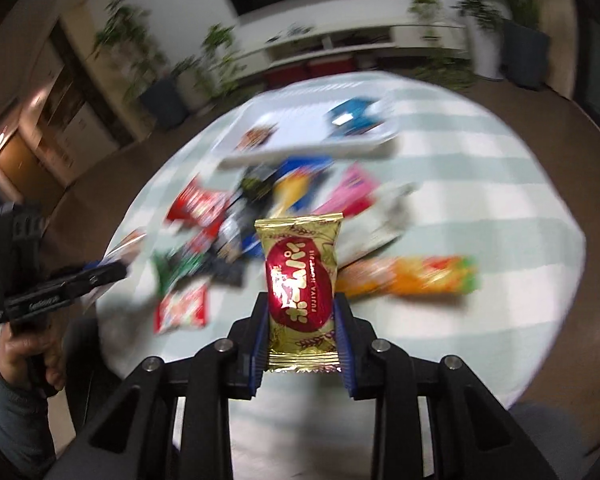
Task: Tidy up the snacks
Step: 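Carry the bun and wafer to the white tray and release both, then grasp the green-wrapped snack with the left tool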
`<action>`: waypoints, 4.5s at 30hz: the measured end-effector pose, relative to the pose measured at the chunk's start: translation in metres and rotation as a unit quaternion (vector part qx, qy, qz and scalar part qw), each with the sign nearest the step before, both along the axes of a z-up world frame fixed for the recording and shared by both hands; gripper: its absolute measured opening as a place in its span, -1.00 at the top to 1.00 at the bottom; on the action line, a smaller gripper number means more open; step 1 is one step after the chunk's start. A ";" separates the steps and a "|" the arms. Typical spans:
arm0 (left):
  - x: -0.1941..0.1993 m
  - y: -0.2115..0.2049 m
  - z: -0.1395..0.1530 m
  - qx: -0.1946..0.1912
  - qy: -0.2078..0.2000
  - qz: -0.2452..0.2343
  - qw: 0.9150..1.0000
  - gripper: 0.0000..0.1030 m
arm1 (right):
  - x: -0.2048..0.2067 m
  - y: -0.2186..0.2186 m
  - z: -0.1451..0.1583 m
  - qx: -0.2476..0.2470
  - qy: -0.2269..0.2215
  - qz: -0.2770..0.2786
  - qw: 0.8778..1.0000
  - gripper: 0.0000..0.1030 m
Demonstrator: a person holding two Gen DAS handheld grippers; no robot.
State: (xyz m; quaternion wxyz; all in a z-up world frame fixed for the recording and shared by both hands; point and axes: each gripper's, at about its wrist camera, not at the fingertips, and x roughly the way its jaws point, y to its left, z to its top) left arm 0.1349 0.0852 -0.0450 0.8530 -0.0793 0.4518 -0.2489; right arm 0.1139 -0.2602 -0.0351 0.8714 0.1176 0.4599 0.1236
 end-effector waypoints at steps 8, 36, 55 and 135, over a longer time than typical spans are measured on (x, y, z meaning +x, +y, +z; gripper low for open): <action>0.089 -0.005 0.044 0.013 -0.035 0.005 0.999 0.51 | 0.072 -0.056 0.062 -0.012 -0.079 -0.060 0.995 0.38; 0.287 -0.098 -0.052 0.134 0.007 -0.014 0.991 0.48 | 0.276 0.091 -0.049 -0.089 0.026 0.061 0.994 0.37; 0.274 -0.093 -0.042 0.143 0.000 -0.003 0.990 -0.05 | 0.276 0.106 -0.067 -0.139 0.039 0.076 0.987 0.28; 0.032 -0.068 -0.063 0.183 0.052 -0.121 0.974 0.49 | -0.020 0.007 -0.015 -0.020 -0.038 0.076 0.996 -0.54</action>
